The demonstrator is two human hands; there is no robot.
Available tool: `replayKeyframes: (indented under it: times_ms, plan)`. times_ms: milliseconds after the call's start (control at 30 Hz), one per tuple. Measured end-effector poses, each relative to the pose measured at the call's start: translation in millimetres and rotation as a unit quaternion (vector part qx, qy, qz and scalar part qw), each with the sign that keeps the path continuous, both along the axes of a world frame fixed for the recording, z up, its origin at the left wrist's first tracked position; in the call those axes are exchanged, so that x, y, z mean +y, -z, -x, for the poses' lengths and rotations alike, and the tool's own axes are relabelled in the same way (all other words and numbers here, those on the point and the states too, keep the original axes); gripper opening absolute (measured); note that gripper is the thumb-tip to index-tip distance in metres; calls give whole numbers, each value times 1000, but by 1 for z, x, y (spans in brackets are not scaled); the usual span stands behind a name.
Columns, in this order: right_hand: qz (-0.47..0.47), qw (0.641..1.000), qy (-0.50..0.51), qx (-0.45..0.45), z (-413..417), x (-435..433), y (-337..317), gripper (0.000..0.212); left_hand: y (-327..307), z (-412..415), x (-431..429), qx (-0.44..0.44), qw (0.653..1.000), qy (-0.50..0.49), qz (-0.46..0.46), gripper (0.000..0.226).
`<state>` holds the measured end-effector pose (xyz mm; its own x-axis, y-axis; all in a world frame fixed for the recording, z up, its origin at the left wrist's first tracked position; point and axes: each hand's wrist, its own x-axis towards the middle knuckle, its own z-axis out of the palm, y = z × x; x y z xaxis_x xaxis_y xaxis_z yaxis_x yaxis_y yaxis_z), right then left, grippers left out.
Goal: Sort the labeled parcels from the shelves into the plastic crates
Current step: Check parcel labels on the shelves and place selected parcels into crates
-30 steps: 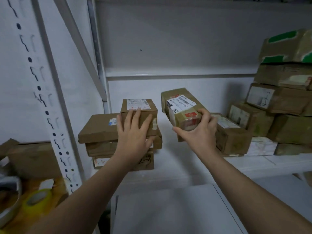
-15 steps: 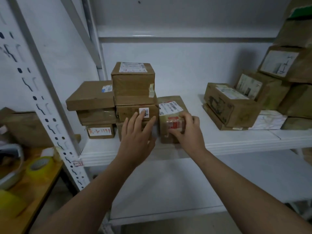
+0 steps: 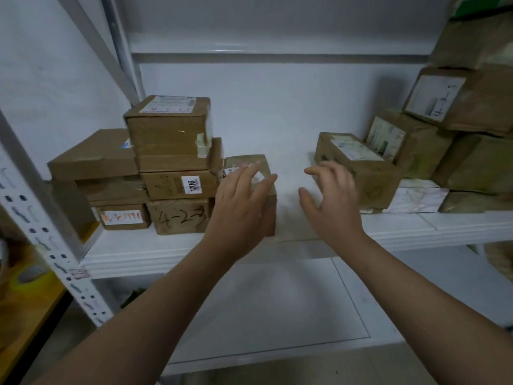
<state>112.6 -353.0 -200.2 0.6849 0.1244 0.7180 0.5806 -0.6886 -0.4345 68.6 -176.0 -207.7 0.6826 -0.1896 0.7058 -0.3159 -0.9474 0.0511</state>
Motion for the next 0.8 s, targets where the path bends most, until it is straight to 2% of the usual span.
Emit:
replayKeyframes:
  times_ms: [133, 267, 400, 500, 600, 700, 800]
  plan:
    - [32, 998, 55, 17, -15, -67, -10, 29, -8, -20, -54, 13, 1000, 21, 11, 51]
    - [46, 990, 93, 93, -29, -123, -8, 40, -2, -43, -104, 49, 997, 60, 25, 54]
    - [-12, 982, 74, 174, -41, -156, -7, 45, -5, -78, -150, 100, 990, 83, 50, 58]
    - [-65, 972, 48, 220, -54, -166, -8, 44, -9, -102, -173, 205, 964, 56, 162, 63]
    - [-46, 967, 12, 250, -65, -167, -8, 36, -7, -113, -182, 260, 935, 59, 233, 58]
    - [-71, 964, -13, 257, -70, -162, -8, 30, -8, -109, -186, 254, 923, 50, 283, 49]
    - [-169, 942, -46, 288, -73, -153, -11, 33, -10, -106, -189, 217, 912, 26, 348, 29]
